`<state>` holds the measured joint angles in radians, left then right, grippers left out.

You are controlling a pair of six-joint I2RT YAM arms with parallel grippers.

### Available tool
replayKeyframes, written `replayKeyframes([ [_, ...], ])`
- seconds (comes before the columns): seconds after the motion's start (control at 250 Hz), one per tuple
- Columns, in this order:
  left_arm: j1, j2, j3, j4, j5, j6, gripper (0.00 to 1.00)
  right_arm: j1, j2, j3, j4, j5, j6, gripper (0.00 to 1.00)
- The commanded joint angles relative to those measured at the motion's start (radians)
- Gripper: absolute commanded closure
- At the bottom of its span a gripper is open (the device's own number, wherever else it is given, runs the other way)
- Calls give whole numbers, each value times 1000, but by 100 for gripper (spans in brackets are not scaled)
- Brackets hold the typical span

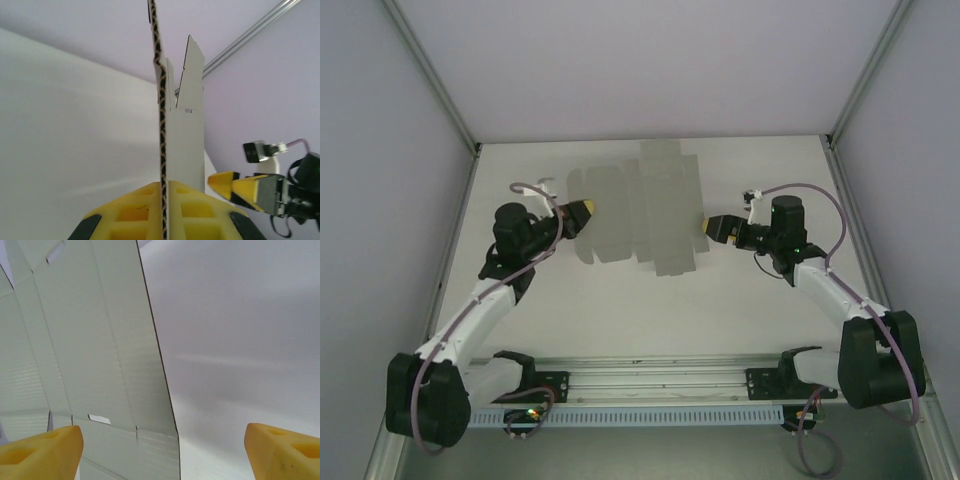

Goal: Assemble paper box

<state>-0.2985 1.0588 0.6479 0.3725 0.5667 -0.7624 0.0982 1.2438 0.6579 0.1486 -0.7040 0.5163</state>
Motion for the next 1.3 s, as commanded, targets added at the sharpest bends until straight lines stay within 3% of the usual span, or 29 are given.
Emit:
replayKeyframes([
  [0.0, 6, -53, -16, 40, 39, -55, 100, 0, 16, 3, 152, -167, 61, 19],
  [0.136, 7, -84, -32, 88, 65, -85, 100, -2, 71, 19, 246, -214, 123, 34],
  [0.268, 9, -103, -42, 74, 45, -76, 100, 0, 115, 21, 373, -275, 194, 56],
  [0.363, 9, -104, -52, 75, 37, -75, 100, 1, 133, 14, 426, -303, 214, 79],
  [0.447, 21, -102, -61, 80, 26, -78, 100, 0, 135, -6, 514, -343, 241, 88],
  [0.507, 23, -98, -71, 87, 19, -80, 100, 1, 133, -21, 578, -360, 260, 100],
  [0.579, 31, -95, -81, 81, 1, -81, 100, 0, 117, -22, 545, -346, 236, 100],
  [0.603, 32, -97, -86, 80, -7, -78, 93, 0, 109, -18, 508, -338, 213, 100],
  [0.627, 36, -97, -91, 72, -15, -72, 76, 2, 100, -12, 457, -326, 181, 100],
  [0.647, 40, -102, -93, 54, -24, -62, 53, 2, 89, -7, 410, -311, 153, 100],
  [0.679, 44, -110, -90, -2, -49, -34, 7, 5, 73, 8, 312, -287, 89, 100],
  [0.699, 47, -118, -86, -53, -73, -10, 0, 12, 61, 22, 230, -264, 34, 100],
  [0.823, 43, -169, -25, -498, -428, 145, 0, 102, 10, 146, -303, 4, -343, 100],
  [0.894, 45, -172, 15, -691, -611, 186, 0, 144, 16, 190, -449, 109, -456, 100],
  [0.97, 46, -164, 50, -800, -692, 213, 0, 169, 42, 214, -516, 192, -527, 100],
  [1.094, 46, -137, 83, -775, -557, 246, 0, 231, 106, 259, -576, 370, -665, 100],
  [1.294, 4, -19, 107, -467, -216, 190, 0, 426, 247, 320, -461, 868, -877, 100],
])
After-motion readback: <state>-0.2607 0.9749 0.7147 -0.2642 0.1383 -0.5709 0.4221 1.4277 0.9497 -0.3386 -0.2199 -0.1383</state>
